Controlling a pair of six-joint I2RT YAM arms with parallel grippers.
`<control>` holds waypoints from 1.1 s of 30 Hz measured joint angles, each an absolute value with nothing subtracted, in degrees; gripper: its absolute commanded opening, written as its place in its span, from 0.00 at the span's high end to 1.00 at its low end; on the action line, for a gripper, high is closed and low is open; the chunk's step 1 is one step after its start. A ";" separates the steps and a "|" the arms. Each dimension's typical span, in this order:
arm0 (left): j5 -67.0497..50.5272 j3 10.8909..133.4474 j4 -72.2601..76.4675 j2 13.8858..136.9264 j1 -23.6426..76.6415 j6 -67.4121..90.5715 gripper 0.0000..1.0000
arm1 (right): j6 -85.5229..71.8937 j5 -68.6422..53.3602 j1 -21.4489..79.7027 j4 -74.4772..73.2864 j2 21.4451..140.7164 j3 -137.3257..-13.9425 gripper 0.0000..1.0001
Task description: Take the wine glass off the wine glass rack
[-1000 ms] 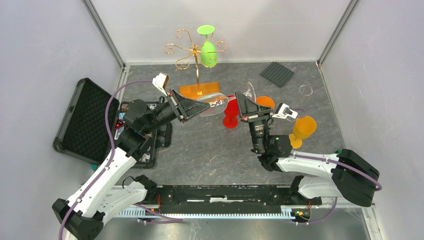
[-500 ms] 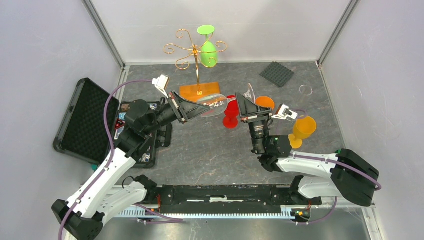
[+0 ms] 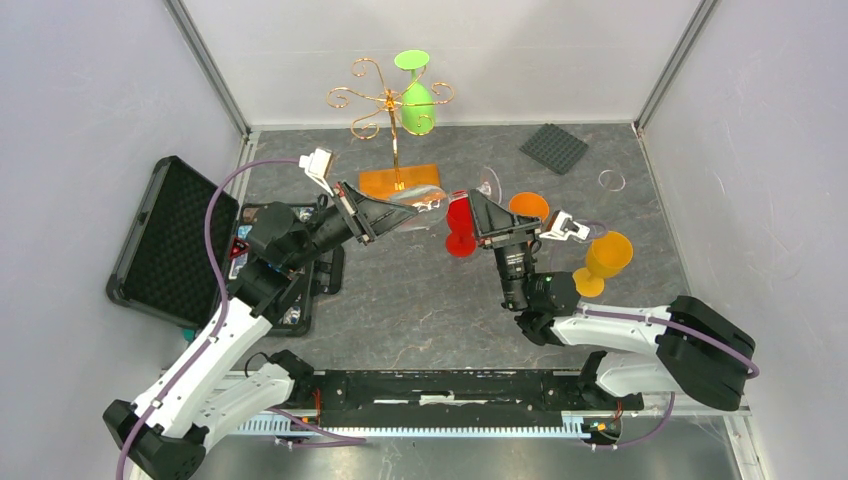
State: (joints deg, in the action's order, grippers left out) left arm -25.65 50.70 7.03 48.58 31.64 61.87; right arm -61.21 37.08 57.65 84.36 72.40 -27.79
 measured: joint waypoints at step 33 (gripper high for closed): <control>-16.16 72.31 -39.77 52.34 33.76 30.87 0.98 | -31.51 36.82 57.65 22.48 36.64 -31.70 0.26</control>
State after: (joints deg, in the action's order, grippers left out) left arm -16.16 72.31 -39.77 52.34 33.76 30.87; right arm -31.51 36.82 57.65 22.48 36.64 -31.70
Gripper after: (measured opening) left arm 0.111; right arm 0.751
